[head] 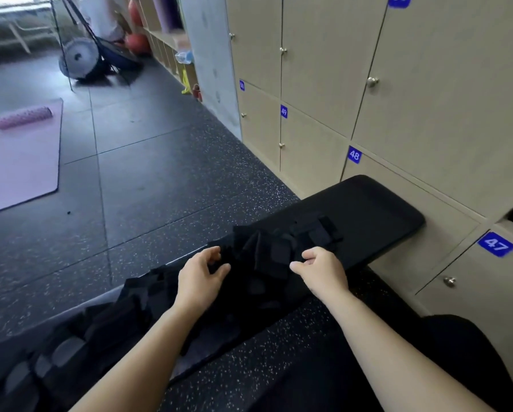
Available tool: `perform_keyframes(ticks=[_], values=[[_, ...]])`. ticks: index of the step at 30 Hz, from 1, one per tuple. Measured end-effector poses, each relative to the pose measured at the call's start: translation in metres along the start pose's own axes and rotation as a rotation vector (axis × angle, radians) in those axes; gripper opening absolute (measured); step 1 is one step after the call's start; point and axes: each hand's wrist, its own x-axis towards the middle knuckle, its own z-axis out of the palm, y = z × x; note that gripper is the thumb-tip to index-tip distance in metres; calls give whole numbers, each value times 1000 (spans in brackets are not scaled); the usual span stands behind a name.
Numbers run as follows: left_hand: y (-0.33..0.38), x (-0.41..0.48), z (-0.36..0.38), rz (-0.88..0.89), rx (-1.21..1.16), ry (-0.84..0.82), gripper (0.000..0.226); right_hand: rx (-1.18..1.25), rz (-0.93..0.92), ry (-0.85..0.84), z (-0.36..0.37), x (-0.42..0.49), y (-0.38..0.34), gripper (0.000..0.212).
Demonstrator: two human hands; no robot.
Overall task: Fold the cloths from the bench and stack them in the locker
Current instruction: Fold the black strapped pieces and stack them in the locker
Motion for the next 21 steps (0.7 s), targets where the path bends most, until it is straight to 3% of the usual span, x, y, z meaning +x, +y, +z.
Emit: perform_keyframes(ticks=[15, 18, 21], values=[[18, 73, 70, -136, 390, -199, 118, -152, 165, -46, 56, 50, 6, 73], [19, 80, 83, -111, 454, -191, 121, -135, 176, -39, 66, 55, 8, 73], [25, 87, 93, -67, 430, -192, 108, -67, 207, -9, 70, 60, 9, 69]])
